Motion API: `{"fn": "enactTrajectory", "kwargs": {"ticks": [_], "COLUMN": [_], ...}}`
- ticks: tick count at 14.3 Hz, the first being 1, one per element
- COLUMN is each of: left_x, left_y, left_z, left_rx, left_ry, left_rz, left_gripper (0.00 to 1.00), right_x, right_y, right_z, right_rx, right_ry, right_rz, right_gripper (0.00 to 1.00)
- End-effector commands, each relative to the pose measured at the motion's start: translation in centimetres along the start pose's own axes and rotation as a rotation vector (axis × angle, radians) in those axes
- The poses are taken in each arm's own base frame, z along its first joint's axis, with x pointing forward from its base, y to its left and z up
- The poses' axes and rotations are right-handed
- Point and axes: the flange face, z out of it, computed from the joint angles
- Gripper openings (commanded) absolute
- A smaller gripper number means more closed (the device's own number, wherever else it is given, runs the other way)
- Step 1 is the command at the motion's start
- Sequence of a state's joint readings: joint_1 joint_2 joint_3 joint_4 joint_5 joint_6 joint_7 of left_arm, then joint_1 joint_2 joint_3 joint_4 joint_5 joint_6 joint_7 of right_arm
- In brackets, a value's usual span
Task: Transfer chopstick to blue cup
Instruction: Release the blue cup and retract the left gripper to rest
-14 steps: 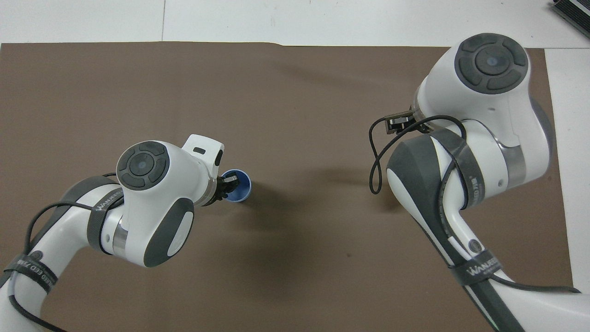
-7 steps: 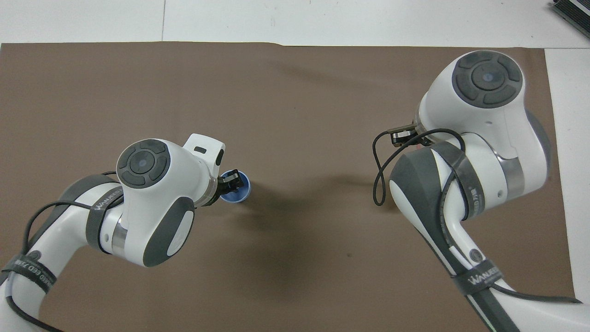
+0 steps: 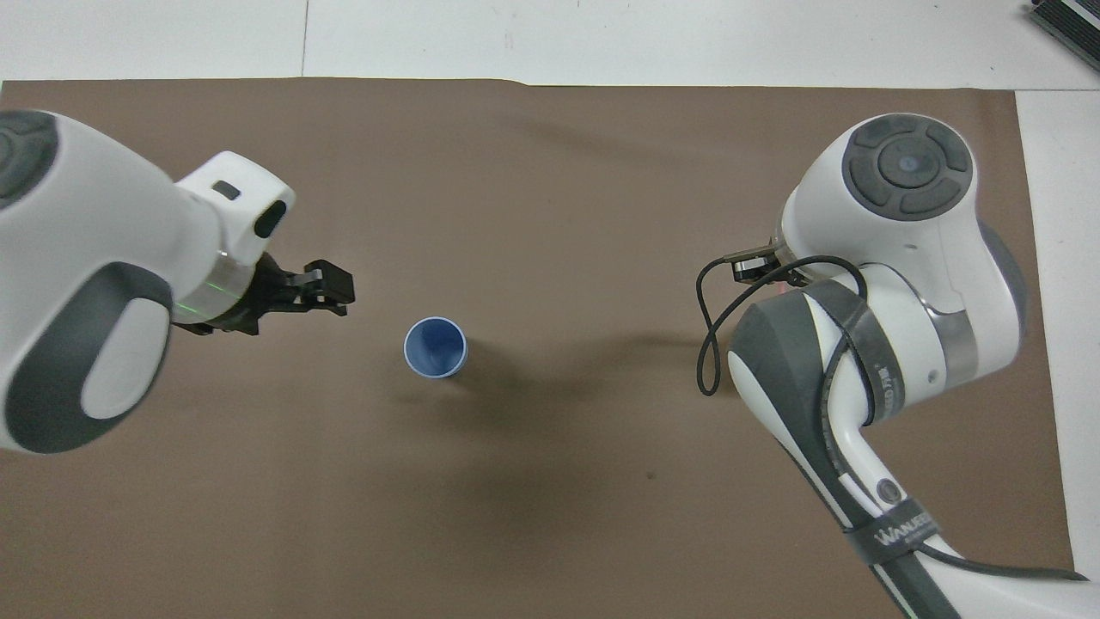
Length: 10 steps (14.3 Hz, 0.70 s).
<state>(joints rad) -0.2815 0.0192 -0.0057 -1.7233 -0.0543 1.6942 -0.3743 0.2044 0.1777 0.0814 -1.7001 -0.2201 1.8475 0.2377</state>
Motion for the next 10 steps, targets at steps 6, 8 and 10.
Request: {"fn": "enactTrajectory", "kwargs": {"ticks": [6,8,10], "left_x": [0.4,-0.1,-0.4], "left_y": [-11.2,-12.7,-14.0], "left_z": [-7.8,-8.5,-8.8], "left_rx": [0.075,0.074,0.072], "left_ry": [0.021,0.011,-0.004], "left_rz": [0.177,0.159,0.185], "left_gripper": [1.00,1.00,1.00], "right_x": [-0.6,-0.6,-0.6], "right_y": [0.2,0.2,0.3], "right_z": [-0.7,-0.7,-0.8], "right_rx": [-0.009,-0.010,-0.008], "right_ry": [0.034,0.033,0.035], "right_rz": [0.066,0.066,0.068], "right_gripper": [0.00,0.00,0.00]}}
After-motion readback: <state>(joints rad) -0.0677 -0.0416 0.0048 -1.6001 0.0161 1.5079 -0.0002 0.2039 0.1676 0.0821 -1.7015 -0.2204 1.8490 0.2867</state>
